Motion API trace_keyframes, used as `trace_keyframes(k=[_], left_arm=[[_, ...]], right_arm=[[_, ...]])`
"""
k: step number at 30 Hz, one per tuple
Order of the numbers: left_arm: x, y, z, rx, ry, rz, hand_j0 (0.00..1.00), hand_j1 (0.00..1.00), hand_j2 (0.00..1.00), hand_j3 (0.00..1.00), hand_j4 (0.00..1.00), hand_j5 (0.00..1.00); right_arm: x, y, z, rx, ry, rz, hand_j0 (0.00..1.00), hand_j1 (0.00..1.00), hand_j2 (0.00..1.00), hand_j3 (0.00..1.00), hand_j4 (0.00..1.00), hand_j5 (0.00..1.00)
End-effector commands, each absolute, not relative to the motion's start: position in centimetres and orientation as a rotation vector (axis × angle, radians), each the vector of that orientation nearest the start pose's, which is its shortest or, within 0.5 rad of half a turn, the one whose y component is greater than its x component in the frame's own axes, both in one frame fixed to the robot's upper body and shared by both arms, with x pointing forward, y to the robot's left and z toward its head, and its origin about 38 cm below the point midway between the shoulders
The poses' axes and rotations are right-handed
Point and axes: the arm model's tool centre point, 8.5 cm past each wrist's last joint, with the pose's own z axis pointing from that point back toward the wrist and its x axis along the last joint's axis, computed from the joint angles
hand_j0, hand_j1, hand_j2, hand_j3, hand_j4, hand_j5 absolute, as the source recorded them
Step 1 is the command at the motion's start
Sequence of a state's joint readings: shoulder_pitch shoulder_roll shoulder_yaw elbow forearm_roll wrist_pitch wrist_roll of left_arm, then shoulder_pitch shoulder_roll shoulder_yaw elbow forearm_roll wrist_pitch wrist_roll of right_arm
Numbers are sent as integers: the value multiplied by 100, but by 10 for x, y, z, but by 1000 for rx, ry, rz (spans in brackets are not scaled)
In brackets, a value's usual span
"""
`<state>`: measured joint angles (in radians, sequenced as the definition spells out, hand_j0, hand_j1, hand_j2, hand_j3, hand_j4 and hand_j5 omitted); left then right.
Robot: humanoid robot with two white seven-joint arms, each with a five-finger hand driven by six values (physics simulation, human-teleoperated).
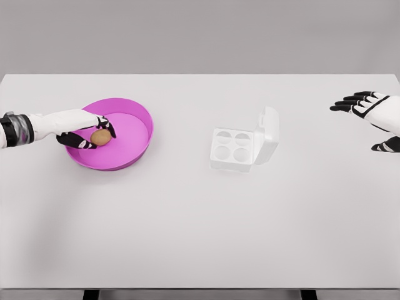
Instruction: Pack egg into the box and close the box lid
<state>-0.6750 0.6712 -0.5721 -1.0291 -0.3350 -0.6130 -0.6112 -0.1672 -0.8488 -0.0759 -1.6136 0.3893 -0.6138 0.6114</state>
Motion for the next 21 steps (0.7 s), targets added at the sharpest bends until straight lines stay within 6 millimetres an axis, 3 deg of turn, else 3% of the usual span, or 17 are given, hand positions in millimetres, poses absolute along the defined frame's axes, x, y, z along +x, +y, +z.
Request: trace_keyframes(k=[1, 21], left_arm=[[473, 349, 151, 262, -1250, -1804, 55, 55, 55, 55, 55, 55], [477, 346, 165, 276, -1300, -1788, 45, 45, 45, 45, 45, 45]], right_arm=[[370, -409, 249, -645, -1429, 1812, 100, 100, 100, 100, 100, 100], [370, -409, 249, -644, -1431, 1811, 100, 100, 100, 100, 100, 100]])
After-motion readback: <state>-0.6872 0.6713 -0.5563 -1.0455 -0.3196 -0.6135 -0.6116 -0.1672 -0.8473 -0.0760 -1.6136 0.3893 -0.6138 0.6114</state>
